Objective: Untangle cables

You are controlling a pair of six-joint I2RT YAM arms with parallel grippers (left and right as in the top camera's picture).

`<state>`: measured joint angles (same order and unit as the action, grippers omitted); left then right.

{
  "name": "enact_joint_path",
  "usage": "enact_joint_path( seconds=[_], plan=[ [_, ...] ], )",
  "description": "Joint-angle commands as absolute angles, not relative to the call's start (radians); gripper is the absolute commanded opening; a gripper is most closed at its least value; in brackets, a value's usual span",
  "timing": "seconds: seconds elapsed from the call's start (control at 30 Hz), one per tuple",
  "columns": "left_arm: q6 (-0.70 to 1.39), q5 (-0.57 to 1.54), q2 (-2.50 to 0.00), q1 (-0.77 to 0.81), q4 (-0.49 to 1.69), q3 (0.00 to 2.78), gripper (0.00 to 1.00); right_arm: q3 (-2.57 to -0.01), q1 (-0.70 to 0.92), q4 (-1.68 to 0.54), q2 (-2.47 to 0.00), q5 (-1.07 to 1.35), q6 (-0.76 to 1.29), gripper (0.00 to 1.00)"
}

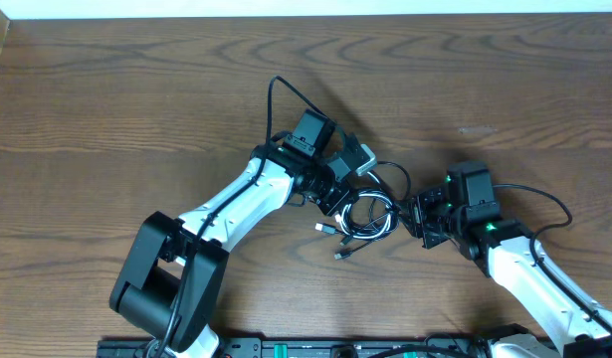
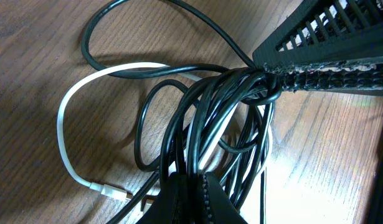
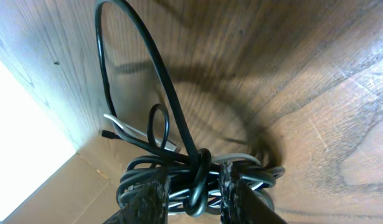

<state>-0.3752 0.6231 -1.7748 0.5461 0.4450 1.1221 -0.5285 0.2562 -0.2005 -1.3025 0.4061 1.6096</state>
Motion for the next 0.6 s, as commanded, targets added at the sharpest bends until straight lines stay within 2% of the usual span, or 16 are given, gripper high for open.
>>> enact_joint_path(
  seconds=[0.0, 0.23, 0.57],
  plan=[
    [-0.396, 0.644, -1.751, 0.549, 0.447, 1.116, 0.08, -0.542, 0.276, -0.202, -1.308, 0.367, 1.619, 0.22],
    [-0.396, 0.644, -1.751, 0.549, 0.447, 1.116, 0.08, -0.541, 0.277, -0.205, -1.308, 0.364, 1.618, 0.08],
    [-0.396, 0.644, -1.751, 0.549, 0.447, 1.116, 0.08, -0.541, 0.277, -0.228, -1.308, 0.347, 1.615, 0.01]
  ],
)
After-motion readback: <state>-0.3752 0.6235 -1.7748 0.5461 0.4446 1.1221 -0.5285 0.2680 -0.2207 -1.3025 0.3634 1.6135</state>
